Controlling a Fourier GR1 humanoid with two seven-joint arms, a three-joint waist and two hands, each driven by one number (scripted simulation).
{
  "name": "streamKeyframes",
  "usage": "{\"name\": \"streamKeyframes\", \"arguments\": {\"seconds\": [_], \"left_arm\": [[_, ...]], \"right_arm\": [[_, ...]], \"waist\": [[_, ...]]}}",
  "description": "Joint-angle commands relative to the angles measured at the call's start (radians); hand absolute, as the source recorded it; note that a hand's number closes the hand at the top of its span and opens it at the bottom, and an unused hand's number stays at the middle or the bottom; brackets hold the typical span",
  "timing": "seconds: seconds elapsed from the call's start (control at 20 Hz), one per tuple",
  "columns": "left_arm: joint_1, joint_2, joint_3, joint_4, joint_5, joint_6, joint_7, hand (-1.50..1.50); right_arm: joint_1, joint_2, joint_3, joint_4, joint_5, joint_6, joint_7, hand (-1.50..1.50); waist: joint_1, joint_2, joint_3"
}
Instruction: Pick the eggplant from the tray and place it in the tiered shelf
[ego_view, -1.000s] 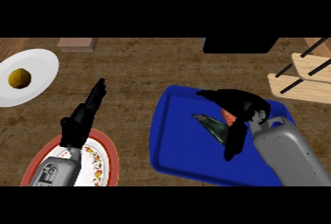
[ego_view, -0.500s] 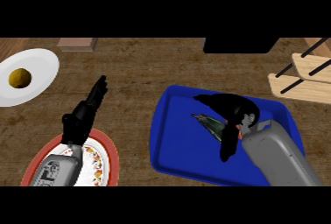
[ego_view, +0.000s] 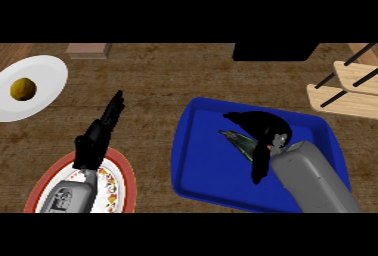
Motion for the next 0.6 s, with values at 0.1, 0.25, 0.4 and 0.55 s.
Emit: {"name": "streamKeyframes", "arguments": {"seconds": [0.1, 0.25, 0.4, 0.55], "left_arm": [[0.005, -0.011, 0.025, 0.005, -0.003, -0.035, -0.003, 0.00], [0.009, 0.003, 0.039, -0.059, 0.004, -0.050, 0.036, 0.00], [-0.052, 0.017, 0.074, -0.011, 0.015, -0.073, 0.042, 0.00], [-0.022, -0.036, 0.024, -0.040, -0.047, -0.008, 0.059, 0.00]], "right_arm": [[0.013, 0.036, -0.022, 0.034, 0.075, 0.020, -0.048, -1.50], [0.063, -0.002, -0.028, -0.005, 0.099, 0.010, -0.096, -1.50], [0.030, 0.036, -0.053, 0.007, 0.090, 0.050, -0.064, -1.50], [0.068, 0.043, -0.008, 0.139, 0.167, -0.065, -0.183, -1.50]], "waist": [[-0.002, 0.000, 0.000], [-0.001, -0.001, 0.000], [-0.003, -0.001, 0.000], [0.000, 0.000, 0.000]]}}
